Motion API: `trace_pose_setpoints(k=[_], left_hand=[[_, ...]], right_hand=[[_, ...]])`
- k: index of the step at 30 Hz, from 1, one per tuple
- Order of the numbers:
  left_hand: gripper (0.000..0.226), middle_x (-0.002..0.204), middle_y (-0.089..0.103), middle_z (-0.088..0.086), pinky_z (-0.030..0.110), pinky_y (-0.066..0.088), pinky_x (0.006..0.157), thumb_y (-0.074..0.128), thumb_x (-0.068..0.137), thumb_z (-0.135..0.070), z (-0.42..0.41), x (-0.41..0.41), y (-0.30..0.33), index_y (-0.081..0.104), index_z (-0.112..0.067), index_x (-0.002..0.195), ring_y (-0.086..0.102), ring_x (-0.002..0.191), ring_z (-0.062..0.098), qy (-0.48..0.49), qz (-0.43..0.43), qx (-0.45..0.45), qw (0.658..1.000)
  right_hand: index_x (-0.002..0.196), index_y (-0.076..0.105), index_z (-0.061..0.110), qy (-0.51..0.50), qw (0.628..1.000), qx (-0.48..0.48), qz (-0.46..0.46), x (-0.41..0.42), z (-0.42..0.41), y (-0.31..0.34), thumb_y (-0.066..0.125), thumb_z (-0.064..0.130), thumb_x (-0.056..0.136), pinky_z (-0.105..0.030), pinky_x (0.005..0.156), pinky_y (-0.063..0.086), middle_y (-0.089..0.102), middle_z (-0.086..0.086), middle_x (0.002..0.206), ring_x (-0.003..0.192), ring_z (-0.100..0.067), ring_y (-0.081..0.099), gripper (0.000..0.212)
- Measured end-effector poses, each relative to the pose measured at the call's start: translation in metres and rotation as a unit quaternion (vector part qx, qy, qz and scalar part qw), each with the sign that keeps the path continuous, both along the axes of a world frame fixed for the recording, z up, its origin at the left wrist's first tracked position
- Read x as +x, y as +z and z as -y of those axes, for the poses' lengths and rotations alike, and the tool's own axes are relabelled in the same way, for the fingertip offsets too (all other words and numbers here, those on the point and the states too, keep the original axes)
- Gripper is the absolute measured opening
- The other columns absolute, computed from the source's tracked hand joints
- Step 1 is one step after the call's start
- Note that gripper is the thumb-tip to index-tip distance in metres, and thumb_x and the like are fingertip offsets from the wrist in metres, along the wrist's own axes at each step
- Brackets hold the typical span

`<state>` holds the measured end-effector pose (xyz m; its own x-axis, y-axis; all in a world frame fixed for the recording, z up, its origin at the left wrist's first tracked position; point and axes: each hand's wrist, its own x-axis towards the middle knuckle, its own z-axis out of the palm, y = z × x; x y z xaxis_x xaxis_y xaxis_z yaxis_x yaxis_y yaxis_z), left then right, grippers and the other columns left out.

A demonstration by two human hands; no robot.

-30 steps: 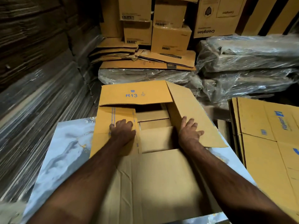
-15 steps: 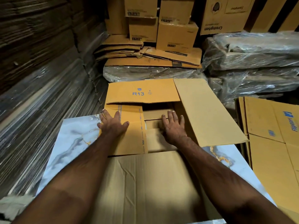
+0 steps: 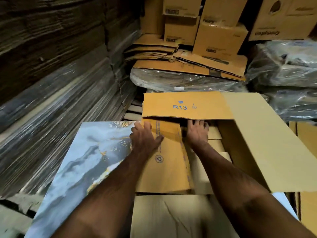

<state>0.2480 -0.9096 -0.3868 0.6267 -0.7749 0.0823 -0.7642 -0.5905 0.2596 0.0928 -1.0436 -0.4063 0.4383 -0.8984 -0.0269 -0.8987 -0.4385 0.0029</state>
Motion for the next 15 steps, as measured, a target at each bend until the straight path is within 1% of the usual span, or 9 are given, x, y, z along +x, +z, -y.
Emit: trace_pose_setpoints(k=[1,2,4,5,7,8,10,12,15], left_hand=[[0.060,0.122,0.042,0.016,0.042,0.047,0.083,0.062,0.074,-0.065,0.003,-0.001,-0.003,0.047,-0.018,0.108,0.049,0.108,0.036,-0.010,-0.016,-0.018,1.000],[0.060,0.131,0.039,0.022,0.045,0.047,0.088,0.063,0.076,-0.061,0.007,-0.001,-0.006,0.047,-0.014,0.110,0.045,0.117,0.040,-0.025,-0.025,-0.025,0.999],[0.067,0.150,0.020,0.031,0.049,0.043,0.098,0.063,0.078,-0.058,0.012,-0.001,-0.010,0.045,-0.009,0.119,0.035,0.130,0.045,-0.057,-0.037,-0.019,0.997],[0.071,0.154,0.013,0.031,0.048,0.043,0.098,0.062,0.078,-0.058,0.012,0.000,-0.011,0.042,-0.009,0.125,0.036,0.129,0.046,-0.066,-0.037,-0.017,0.997],[0.080,0.156,0.009,0.028,0.044,0.046,0.093,0.060,0.080,-0.060,0.012,0.000,-0.011,0.034,-0.011,0.138,0.046,0.120,0.046,-0.072,-0.036,-0.007,0.997],[0.085,0.158,0.006,0.025,0.043,0.046,0.092,0.059,0.081,-0.061,0.011,-0.001,-0.010,0.028,-0.013,0.144,0.047,0.120,0.046,-0.072,-0.042,0.002,0.997],[0.090,0.160,-0.003,0.019,0.043,0.044,0.095,0.055,0.084,-0.065,0.009,-0.002,-0.009,0.017,-0.018,0.151,0.043,0.126,0.045,-0.068,-0.055,0.017,0.996],[0.091,0.162,-0.010,0.014,0.045,0.042,0.100,0.050,0.087,-0.067,0.007,-0.004,-0.007,0.010,-0.020,0.154,0.037,0.132,0.043,-0.064,-0.061,0.017,0.996],[0.091,0.163,-0.013,0.009,0.046,0.040,0.103,0.048,0.087,-0.067,0.007,-0.008,-0.006,0.008,-0.022,0.156,0.032,0.138,0.040,-0.060,-0.074,0.014,0.995]], right_hand=[[0.147,0.030,0.017,0.006,1.000,-0.014,0.012,0.004,0.007,0.003,0.053,0.027,0.088,-0.054,0.116,0.023,0.040,-0.022,0.143,0.134,-0.039,0.033,0.064],[0.148,0.029,0.019,0.011,0.999,-0.022,0.024,0.009,0.014,0.006,0.056,0.031,0.086,-0.055,0.115,0.022,0.038,-0.022,0.144,0.135,-0.039,0.031,0.068],[0.155,0.017,0.023,0.023,0.998,-0.041,0.033,0.020,0.030,0.013,0.055,0.035,0.089,-0.055,0.116,0.020,0.024,-0.022,0.153,0.143,-0.040,0.020,0.077],[0.157,0.009,0.024,0.030,0.998,-0.052,0.032,0.026,0.040,0.017,0.051,0.037,0.092,-0.056,0.117,0.018,0.013,-0.021,0.158,0.147,-0.039,0.012,0.079],[0.158,-0.004,0.025,0.040,0.996,-0.070,0.034,0.038,0.063,0.028,0.046,0.042,0.095,-0.057,0.117,0.015,-0.009,-0.018,0.163,0.150,-0.039,-0.003,0.082],[0.157,-0.007,0.025,0.042,0.995,-0.081,0.036,0.044,0.075,0.035,0.049,0.044,0.094,-0.058,0.116,0.015,-0.016,-0.017,0.163,0.150,-0.039,-0.008,0.087],[0.156,-0.009,0.024,0.049,0.995,-0.083,0.032,0.056,0.100,0.050,0.059,0.045,0.087,-0.061,0.116,0.013,-0.021,-0.015,0.162,0.150,-0.039,-0.011,0.099],[0.156,-0.011,0.022,0.054,0.998,-0.037,0.008,0.068,0.127,0.059,0.062,0.047,0.087,-0.067,0.115,0.009,-0.022,-0.013,0.162,0.149,-0.039,-0.016,0.103],[0.157,-0.010,0.026,0.015,0.996,0.079,-0.038,0.082,0.155,0.054,0.055,0.059,0.090,-0.075,0.110,0.008,-0.022,-0.009,0.163,0.149,-0.038,-0.017,0.099]])
